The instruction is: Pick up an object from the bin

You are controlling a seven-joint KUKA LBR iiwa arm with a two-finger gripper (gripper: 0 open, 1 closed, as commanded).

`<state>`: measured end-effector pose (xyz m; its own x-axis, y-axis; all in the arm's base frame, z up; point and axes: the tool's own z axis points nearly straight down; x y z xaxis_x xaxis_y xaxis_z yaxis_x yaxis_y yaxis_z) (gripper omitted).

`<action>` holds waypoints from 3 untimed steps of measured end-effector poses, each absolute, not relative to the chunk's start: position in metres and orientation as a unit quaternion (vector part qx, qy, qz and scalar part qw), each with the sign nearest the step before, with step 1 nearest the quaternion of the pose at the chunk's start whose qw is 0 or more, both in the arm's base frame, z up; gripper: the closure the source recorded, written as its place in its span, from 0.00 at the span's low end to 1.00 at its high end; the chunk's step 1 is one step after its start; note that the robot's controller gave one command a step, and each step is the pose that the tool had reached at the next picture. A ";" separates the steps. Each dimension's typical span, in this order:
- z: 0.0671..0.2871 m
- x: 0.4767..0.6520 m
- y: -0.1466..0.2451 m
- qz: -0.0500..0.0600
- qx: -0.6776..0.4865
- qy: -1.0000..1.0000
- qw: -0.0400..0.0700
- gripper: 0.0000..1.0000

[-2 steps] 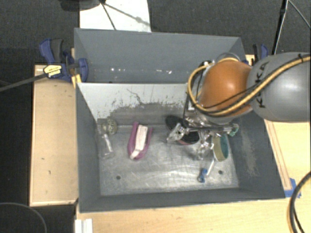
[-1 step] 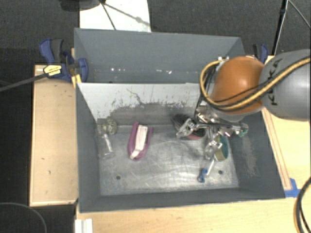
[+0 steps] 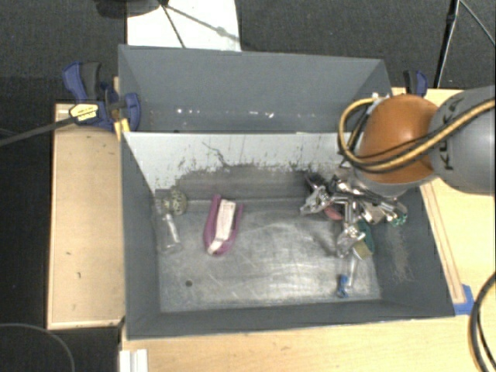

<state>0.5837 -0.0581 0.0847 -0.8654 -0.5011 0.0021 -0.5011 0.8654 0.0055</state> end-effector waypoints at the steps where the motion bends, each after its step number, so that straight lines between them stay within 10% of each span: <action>1: 0.182 0.593 -0.043 0.001 0.195 -0.981 -0.006 0.00; 2: 0.076 0.590 -0.047 -0.001 0.211 -0.977 -0.001 0.00; 3: 0.080 0.591 -0.048 0.000 0.213 -0.977 -0.003 1.00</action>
Offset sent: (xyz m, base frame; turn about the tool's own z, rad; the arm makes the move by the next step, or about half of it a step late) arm 0.0060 0.0141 0.0926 0.1330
